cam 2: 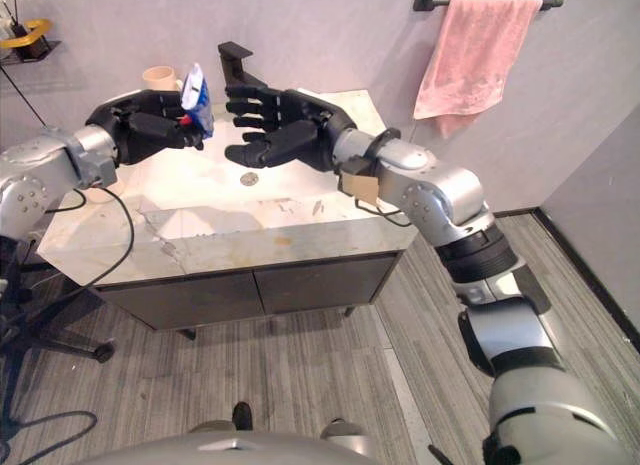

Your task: Organize the bathroom.

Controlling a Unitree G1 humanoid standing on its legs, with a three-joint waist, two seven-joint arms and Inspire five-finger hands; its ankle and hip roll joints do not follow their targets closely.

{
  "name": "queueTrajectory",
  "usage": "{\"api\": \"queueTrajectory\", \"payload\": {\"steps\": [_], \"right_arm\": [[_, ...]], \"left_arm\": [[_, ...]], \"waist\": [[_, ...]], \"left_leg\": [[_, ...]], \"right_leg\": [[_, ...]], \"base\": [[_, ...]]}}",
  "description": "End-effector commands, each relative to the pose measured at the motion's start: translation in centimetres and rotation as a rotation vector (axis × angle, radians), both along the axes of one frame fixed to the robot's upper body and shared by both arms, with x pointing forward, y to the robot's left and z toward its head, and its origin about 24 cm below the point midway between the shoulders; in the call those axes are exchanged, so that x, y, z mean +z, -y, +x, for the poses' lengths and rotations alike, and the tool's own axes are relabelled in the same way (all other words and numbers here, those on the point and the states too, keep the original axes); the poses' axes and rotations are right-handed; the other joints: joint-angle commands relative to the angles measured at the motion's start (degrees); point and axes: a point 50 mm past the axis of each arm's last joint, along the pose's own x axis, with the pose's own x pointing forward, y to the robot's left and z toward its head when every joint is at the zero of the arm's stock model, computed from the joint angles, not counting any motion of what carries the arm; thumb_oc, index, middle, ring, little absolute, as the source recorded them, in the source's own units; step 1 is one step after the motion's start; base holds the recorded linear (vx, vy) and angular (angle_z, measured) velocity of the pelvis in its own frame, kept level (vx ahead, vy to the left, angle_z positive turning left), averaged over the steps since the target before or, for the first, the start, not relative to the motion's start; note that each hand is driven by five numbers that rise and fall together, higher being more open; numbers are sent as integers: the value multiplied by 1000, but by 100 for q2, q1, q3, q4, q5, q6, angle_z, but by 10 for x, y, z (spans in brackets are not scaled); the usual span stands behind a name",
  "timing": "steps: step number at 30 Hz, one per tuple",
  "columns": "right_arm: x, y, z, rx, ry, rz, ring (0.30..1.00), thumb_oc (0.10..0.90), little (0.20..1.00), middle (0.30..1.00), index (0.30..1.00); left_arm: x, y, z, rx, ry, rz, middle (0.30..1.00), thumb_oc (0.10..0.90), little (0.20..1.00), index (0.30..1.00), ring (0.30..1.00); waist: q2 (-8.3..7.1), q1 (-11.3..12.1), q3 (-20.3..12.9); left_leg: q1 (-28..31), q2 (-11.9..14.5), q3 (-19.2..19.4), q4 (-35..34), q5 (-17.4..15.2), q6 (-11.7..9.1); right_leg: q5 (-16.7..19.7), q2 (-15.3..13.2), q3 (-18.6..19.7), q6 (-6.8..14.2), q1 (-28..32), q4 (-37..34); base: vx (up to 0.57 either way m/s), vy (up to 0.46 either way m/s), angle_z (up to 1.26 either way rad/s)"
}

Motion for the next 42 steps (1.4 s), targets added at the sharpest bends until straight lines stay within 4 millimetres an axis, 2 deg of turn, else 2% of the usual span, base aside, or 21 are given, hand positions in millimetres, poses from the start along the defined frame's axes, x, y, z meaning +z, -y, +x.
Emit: {"api": "queueTrajectory", "payload": {"steps": [1,6,12,22,23,31,32,33,34,35,36,42], "right_arm": [[59,-8,-7,28,283,128,900,800,900,900,900],[71,-10,-8,-4,362,149,900,800,900,900,900],[79,-30,-8,6,363,199,900,800,900,900,900],[66,-49,-5,28,222,295,900,800,900,900,900],[58,-51,-3,15,189,290,900,800,900,900,900],[43,-46,1,-5,152,256,900,800,900,900,900],[42,-46,1,-5,151,255,855,770,855,855,855],[41,-44,2,-9,152,256,665,643,665,665,665],[41,-43,2,-12,160,244,702,668,702,702,702],[41,-43,2,-10,161,236,834,756,834,834,834],[41,-42,2,-12,161,233,900,800,900,900,900],[35,-37,4,-27,160,188,900,800,900,900,900]], "left_arm": [[55,-15,1,63,228,-63,300,400,300,300,300],[55,-10,3,69,228,-61,300,400,300,300,300],[52,1,7,59,209,-58,300,400,300,300,300],[49,13,12,49,193,-67,300,400,300,300,300],[48,15,13,42,192,-70,300,400,300,300,300],[47,16,11,47,192,-72,300,400,300,300,300],[47,16,11,47,192,-72,300,400,300,300,300],[46,15,11,47,192,-72,300,400,300,300,300],[45,13,11,48,192,-71,300,400,300,300,300],[45,14,11,49,191,-71,300,400,300,300,300],[45,13,11,50,191,-70,300,400,300,300,300],[41,10,10,56,187,-63,300,400,300,300,300]], "waist": [[185,200,-1198],[190,237,-1202],[193,339,-1207],[182,420,-1252],[179,428,-1257],[169,404,-1262],[173,399,-1253],[178,386,-1236],[180,377,-1231],[181,370,-1231],[183,367,-1232],[187,342,-1238]], "left_leg": [[229,479,43,-14,-342,-346],[211,469,9,-14,-336,-332],[209,406,-116,-14,-362,-306],[266,368,-205,-14,-382,-296],[287,370,-223,-14,-390,-294],[330,389,-230,-14,-381,-300],[338,393,-231,-14,-380,-299],[348,395,-229,-14,-380,-299],[352,396,-220,-14,-379,-302],[352,402,-215,-14,-375,-304],[353,407,-211,-14,-373,-309],[356,422,-188,-14,-368,-312]], "right_leg": [[-605,1,-135,139,-121,-43],[-614,-4,-163,120,-111,-43],[-627,-8,-212,98,-71,-43],[-644,-28,-270,108,31,-43],[-657,-30,-281,106,51,-25],[-674,-19,-270,97,72,6],[-676,-16,-264,93,74,12],[-675,-15,-251,89,75,16],[-673,-13,-243,94,78,17],[-668,-15,-237,97,75,13],[-664,-17,-236,101,73,12],[-656,-15,-211,102,67,9]], "base": [[0,0,0],[0,0,0],[22,16,2],[40,8,7],[36,-5,2],[23,-12,2],[0,0,0],[0,0,0],[0,0,0],[0,0,0],[0,0,0],[1,-1,-1]]}}
